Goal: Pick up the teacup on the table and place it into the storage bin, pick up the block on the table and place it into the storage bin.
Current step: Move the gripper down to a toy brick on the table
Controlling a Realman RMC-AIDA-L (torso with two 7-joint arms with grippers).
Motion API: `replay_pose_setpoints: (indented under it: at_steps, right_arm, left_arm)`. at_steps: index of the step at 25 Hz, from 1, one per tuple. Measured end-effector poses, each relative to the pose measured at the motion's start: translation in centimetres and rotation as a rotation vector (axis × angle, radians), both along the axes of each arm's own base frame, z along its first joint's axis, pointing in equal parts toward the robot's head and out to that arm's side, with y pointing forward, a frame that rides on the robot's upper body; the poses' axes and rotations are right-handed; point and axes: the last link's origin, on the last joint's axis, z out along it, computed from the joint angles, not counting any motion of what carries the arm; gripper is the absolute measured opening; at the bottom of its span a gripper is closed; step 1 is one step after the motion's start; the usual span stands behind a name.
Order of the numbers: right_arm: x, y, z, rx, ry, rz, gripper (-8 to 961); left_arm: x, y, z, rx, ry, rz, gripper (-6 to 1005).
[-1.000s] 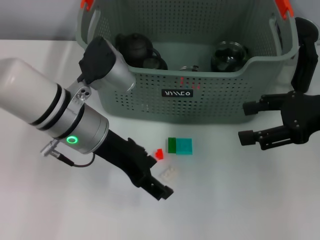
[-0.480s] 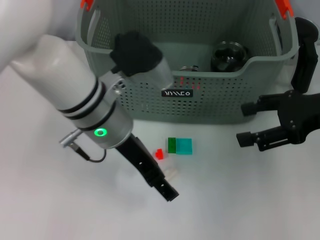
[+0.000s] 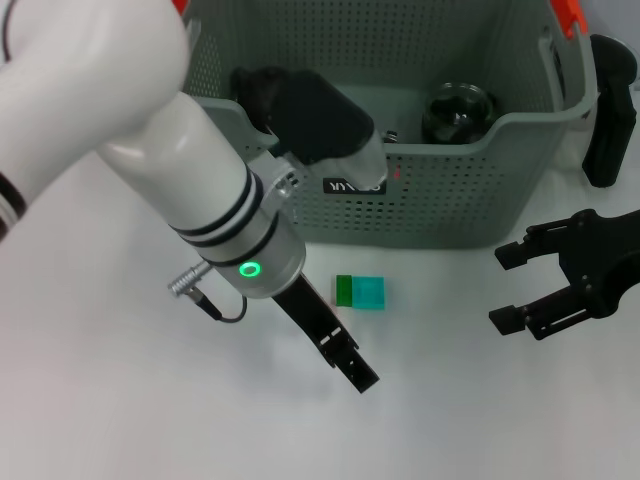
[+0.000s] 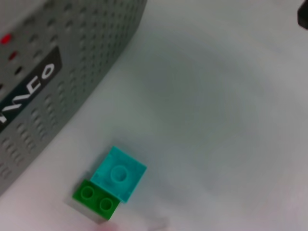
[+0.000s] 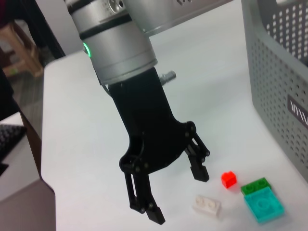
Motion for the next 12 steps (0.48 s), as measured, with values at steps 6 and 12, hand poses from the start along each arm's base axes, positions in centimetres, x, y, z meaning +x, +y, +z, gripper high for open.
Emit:
replay_pose_setpoints:
  at_steps: [6,12]
  right_arm:
    - [-0.3,0.6,0.2,0.009,-0.033,0.023,947]
    - [-0.4,0.9,0.4,0.013,-0.037,0.028,947]
  left_arm:
    - [0.1,-0.5,-1.5,-0.02,0.046,-0.017,950]
    - [0.6,-0.2,-2.1,0.014,0.084,-0.035,951]
